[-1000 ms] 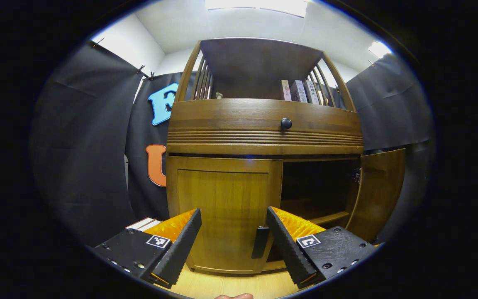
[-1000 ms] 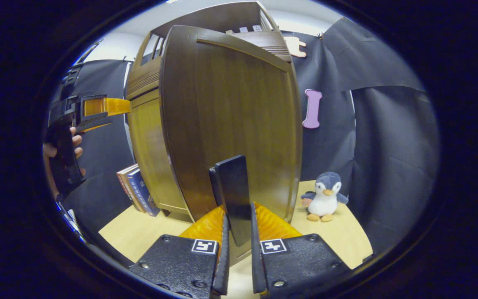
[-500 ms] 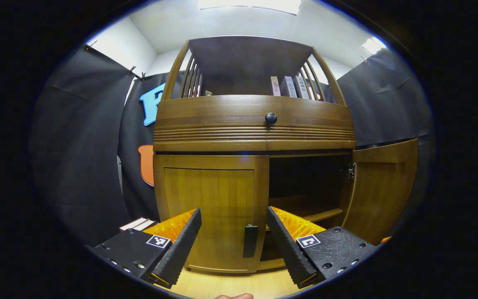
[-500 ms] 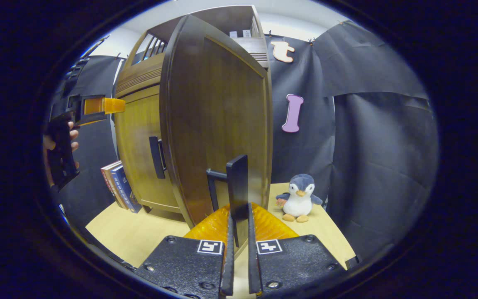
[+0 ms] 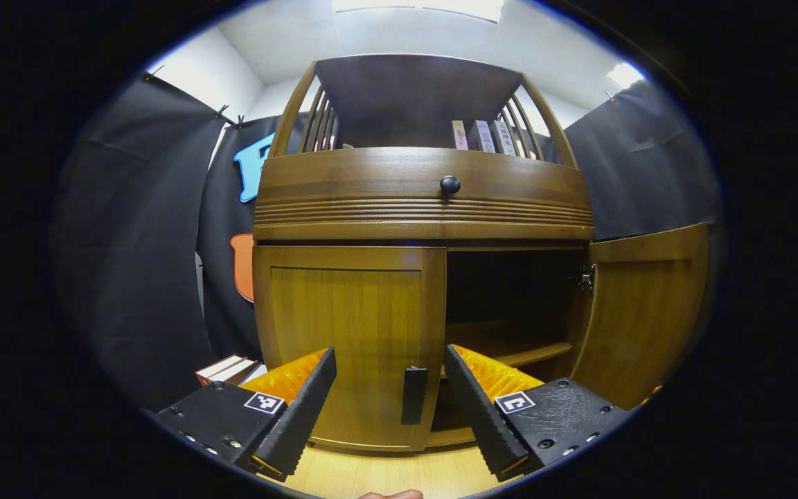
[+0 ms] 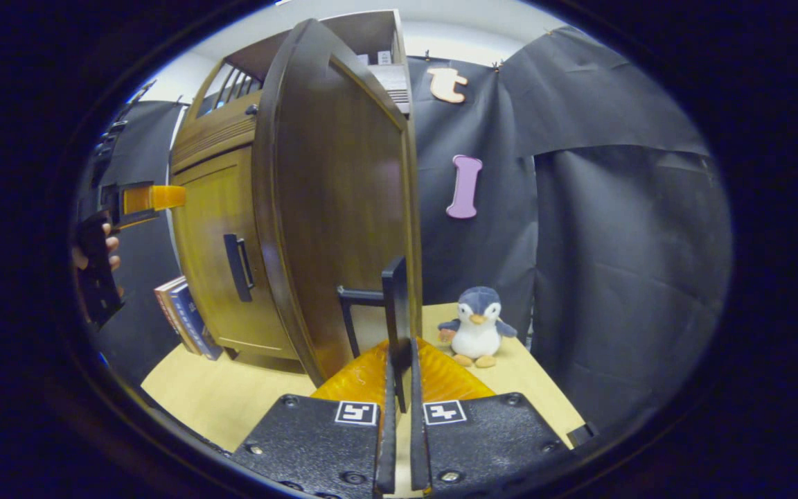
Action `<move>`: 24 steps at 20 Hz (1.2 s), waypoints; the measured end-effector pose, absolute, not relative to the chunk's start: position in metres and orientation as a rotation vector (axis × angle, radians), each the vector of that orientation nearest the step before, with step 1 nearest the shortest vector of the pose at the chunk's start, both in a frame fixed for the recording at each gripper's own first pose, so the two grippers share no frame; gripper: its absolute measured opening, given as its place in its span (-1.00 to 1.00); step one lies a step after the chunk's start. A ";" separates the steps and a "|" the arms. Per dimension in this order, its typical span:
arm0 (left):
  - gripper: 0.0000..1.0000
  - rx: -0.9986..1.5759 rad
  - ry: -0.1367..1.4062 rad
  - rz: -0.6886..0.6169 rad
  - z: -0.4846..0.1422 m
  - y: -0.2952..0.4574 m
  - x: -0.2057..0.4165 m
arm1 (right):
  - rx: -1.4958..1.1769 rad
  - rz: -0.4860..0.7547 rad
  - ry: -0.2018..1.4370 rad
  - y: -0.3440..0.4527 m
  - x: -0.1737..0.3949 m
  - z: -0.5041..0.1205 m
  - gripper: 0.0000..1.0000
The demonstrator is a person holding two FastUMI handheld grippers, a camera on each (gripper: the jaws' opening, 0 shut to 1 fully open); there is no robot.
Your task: Open the right door of the double-door shoe cabinet with the right hand, and open the left door with the left hand.
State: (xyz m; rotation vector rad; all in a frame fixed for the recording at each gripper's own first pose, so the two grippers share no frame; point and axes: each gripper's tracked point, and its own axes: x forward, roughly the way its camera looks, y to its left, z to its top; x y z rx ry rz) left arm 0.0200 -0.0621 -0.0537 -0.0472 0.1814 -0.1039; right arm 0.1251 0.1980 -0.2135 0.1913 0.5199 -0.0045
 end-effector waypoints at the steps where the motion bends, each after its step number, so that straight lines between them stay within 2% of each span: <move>1: 0.89 -0.046 0.191 -0.106 -0.058 -0.063 0.021 | 0.194 -0.019 0.523 0.194 0.123 -0.212 -0.77; 2: 0.89 -0.044 0.196 -0.108 -0.059 -0.065 0.021 | 0.201 -0.032 0.529 0.192 0.124 -0.210 -0.78; 3: 0.89 -0.040 0.200 -0.109 -0.061 -0.066 0.021 | 0.215 -0.039 0.535 0.194 0.123 -0.213 -0.96; 4: 0.89 -0.036 0.205 -0.110 -0.061 -0.067 0.022 | 0.221 -0.042 0.540 0.195 0.124 -0.214 -0.88; 5: 0.69 -0.032 0.207 -0.112 -0.062 -0.069 0.023 | 0.214 -0.039 0.542 0.196 0.124 -0.216 -0.87; 6: 0.89 -0.027 0.205 -0.118 -0.062 -0.071 0.024 | 0.210 -0.036 0.544 0.195 0.124 -0.217 -0.98; 7: 0.90 -0.024 0.204 -0.124 -0.062 -0.075 0.026 | 0.209 -0.037 0.545 0.193 0.123 -0.218 -0.87; 11: 0.89 -0.030 0.210 -0.145 -0.068 -0.084 0.032 | 0.218 -0.083 0.555 0.186 0.122 -0.218 -0.87; 15: 0.89 -0.046 0.244 -0.174 -0.086 -0.093 0.042 | 0.206 -0.179 0.553 0.171 0.124 -0.219 -0.88; 20: 0.89 -0.050 0.295 -0.211 -0.117 -0.097 0.058 | 0.230 -0.179 0.470 0.176 0.138 -0.205 -0.88; 23: 0.89 -0.058 0.334 -0.233 -0.137 -0.105 0.071 | 0.153 -0.222 0.465 0.161 0.140 -0.203 -0.88; 24: 0.90 -0.059 0.351 -0.232 -0.147 -0.105 0.076 | 0.127 -0.235 0.461 0.157 0.136 -0.200 -0.95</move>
